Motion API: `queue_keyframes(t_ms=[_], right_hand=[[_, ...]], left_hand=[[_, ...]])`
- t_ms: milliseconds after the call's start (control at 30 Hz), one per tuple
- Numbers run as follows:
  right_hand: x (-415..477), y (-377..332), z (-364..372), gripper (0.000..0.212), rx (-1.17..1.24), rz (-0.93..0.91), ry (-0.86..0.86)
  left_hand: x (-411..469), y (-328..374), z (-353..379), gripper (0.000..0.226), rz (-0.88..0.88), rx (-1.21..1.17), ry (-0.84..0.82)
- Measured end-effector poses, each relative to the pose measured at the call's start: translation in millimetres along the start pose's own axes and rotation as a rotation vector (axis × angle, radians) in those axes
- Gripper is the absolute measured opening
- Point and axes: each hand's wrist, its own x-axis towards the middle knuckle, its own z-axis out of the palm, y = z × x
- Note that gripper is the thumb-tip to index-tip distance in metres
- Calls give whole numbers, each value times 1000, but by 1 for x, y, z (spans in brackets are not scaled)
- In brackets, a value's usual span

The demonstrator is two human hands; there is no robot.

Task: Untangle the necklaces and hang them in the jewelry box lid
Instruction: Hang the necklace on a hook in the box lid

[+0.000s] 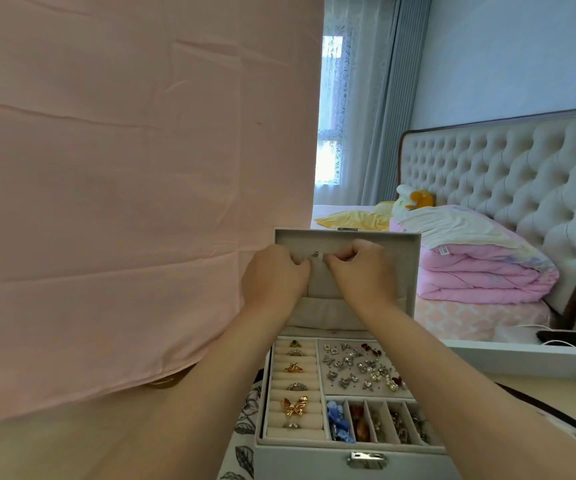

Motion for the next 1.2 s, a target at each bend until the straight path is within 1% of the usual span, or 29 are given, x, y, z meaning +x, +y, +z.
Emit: queue_keyframes(t_ms=[67,133,200,267,333,367,467,533,567,633,733,800,900,967,1033,1200], right_hand=[[-7,2,-3,19,-29,25,-77],[-14,2,-6,22,-66,54,-167],[-20,1,-7,28,-30,95,-265],[-26,-1,-9,33,21,152,-362],[-32,-1,-10,28,75,206,-468],[-35,-3,-12,25,131,236,-514],[-46,-8,-18,22,305,290,-658],[-49,-8,-21,15,329,279,-730],[-50,-8,-22,13,306,276,-737],[-48,-1,-24,13,197,264,-720],[-45,10,-30,20,-17,229,-697],[-44,16,-36,22,-129,194,-675],[-44,22,-43,19,-337,114,-677],[-42,22,-46,17,-426,85,-680],[-35,14,-49,15,-401,77,-646],[-11,-20,-56,10,-77,88,-576]], left_hand=[[-6,-3,0,46,20,-30,-30],[-11,-6,1,40,54,-76,-99],[-14,-9,1,30,82,-150,-184],[-18,-13,0,21,111,-247,-229],[-23,-16,-4,16,146,-271,-256],[-26,-18,-6,17,176,-255,-273],[-31,-23,-11,28,256,-212,-306],[-32,-23,-14,32,293,-184,-318],[-33,-23,-14,31,315,-156,-309],[-34,-25,-14,30,377,-27,-247],[-35,-32,-11,33,459,187,-175],[-37,-36,-6,37,498,217,-183],[-41,-40,3,38,546,226,-180],[-40,-42,6,36,546,261,-170],[-39,-44,7,34,538,286,-167],[-41,-46,11,32,538,311,-170]])
